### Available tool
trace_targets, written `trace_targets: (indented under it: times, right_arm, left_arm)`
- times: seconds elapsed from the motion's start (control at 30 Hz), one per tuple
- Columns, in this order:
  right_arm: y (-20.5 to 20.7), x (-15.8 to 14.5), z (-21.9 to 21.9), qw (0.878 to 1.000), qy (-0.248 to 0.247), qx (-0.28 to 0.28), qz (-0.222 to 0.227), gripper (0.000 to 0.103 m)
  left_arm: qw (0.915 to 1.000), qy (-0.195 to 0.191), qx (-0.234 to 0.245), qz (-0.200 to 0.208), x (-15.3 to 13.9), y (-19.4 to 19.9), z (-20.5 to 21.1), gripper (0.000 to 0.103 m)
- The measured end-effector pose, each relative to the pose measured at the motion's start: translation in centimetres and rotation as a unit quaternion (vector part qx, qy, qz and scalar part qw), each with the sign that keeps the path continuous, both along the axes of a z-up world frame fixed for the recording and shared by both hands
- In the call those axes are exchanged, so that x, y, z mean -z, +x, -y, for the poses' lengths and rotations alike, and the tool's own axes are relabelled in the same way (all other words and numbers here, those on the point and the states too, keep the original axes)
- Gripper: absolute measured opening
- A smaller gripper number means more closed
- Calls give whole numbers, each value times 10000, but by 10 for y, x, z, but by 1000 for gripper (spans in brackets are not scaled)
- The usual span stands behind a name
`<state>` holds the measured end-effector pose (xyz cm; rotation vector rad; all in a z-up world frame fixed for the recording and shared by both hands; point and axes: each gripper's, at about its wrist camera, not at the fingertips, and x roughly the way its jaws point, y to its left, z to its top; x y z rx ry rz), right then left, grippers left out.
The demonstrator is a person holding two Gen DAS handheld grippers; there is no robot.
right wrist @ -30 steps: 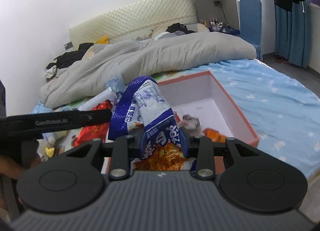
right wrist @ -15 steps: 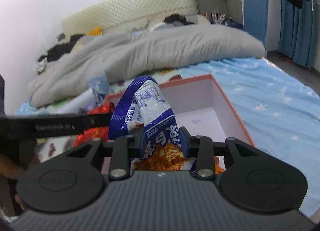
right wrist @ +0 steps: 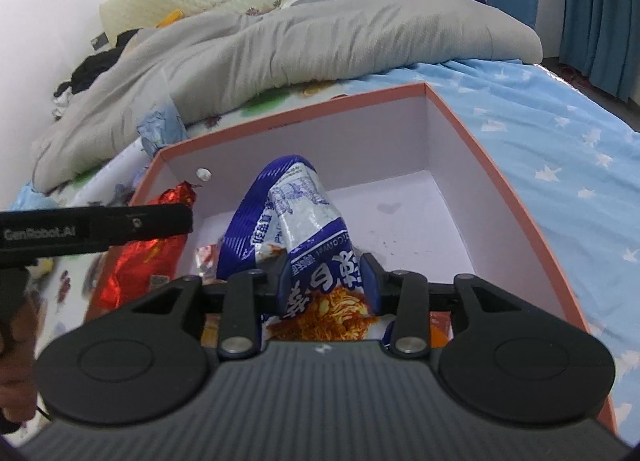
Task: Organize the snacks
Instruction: 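Open the left gripper to drop the red wrapper while the right releases the blue-white bag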
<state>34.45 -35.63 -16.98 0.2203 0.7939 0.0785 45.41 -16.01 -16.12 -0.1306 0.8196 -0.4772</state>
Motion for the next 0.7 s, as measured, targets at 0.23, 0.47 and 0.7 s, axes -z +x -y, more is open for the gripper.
trace_targets:
  times: [0.23, 0.47, 0.7]
  right_arm:
    - [-9, -8, 9, 9996, 245, 107, 67, 50]
    - [-31, -40, 4, 9992, 176, 7, 370, 50]
    - [-64, -79, -5, 9971, 184, -18, 742, 50]
  left_arm:
    - [9998, 134, -117, 67, -14, -10, 0, 72]
    - [9995, 70, -242, 200, -48, -40, -5, 72]
    - [9981, 147, -238, 547, -97, -86, -15, 72]
